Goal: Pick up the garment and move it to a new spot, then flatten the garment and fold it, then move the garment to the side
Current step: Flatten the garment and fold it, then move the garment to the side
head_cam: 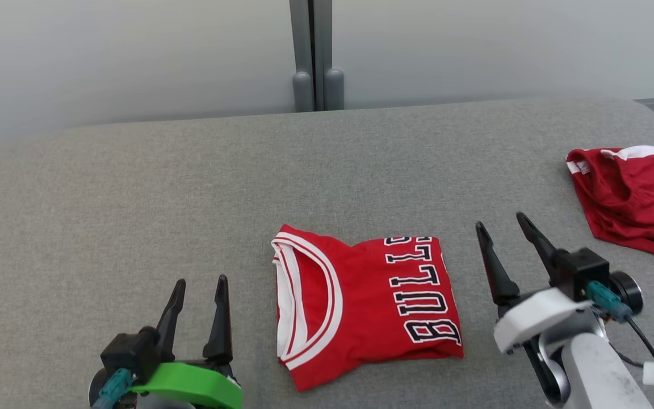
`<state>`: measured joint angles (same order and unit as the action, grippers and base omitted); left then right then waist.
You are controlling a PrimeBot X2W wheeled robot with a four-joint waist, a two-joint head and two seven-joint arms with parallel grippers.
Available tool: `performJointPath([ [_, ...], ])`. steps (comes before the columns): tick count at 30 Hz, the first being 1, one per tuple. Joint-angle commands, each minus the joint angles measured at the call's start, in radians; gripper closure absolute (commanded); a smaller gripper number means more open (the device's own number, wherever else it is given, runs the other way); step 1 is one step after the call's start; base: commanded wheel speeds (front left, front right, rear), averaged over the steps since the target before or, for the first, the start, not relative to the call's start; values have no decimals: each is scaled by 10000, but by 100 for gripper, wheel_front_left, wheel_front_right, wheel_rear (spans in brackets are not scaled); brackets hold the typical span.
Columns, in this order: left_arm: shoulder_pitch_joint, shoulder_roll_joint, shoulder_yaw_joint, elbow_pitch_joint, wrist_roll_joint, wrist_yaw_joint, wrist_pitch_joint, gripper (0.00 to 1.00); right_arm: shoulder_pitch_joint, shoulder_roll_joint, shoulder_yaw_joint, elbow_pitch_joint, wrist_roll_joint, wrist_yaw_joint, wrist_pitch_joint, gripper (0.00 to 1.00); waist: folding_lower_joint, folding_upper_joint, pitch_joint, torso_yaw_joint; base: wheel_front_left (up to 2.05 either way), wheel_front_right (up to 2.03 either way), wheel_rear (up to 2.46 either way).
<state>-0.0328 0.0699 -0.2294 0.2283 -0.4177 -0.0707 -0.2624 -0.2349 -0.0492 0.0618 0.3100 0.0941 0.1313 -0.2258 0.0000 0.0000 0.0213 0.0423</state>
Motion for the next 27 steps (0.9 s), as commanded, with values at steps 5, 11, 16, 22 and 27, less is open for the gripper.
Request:
performJointPath([
  [5,620,-95,465,-136,227,-69,-30,0,984,-32,-641,18,48,-13,-259,0,0,0,-325,-288,0,0,0],
  [11,1150,-152,915,-264,307,-100,-30,0,1505,-30,-842,89,161,-13,-386,0,0,0,-449,-397,0,0,0],
  [16,1431,-174,1092,-322,365,-163,-30,0,1726,-32,-810,45,214,-13,-395,0,0,0,-511,-391,0,0,0],
  [22,1477,-188,1123,-282,428,-180,-30,0,1854,-32,-899,-70,212,-13,-400,0,0,0,-531,-372,0,0,0],
  [27,1391,-189,1064,-257,389,-164,-30,0,1790,-32,-839,-52,179,-13,-401,0,0,0,-526,-383,0,0,0],
])
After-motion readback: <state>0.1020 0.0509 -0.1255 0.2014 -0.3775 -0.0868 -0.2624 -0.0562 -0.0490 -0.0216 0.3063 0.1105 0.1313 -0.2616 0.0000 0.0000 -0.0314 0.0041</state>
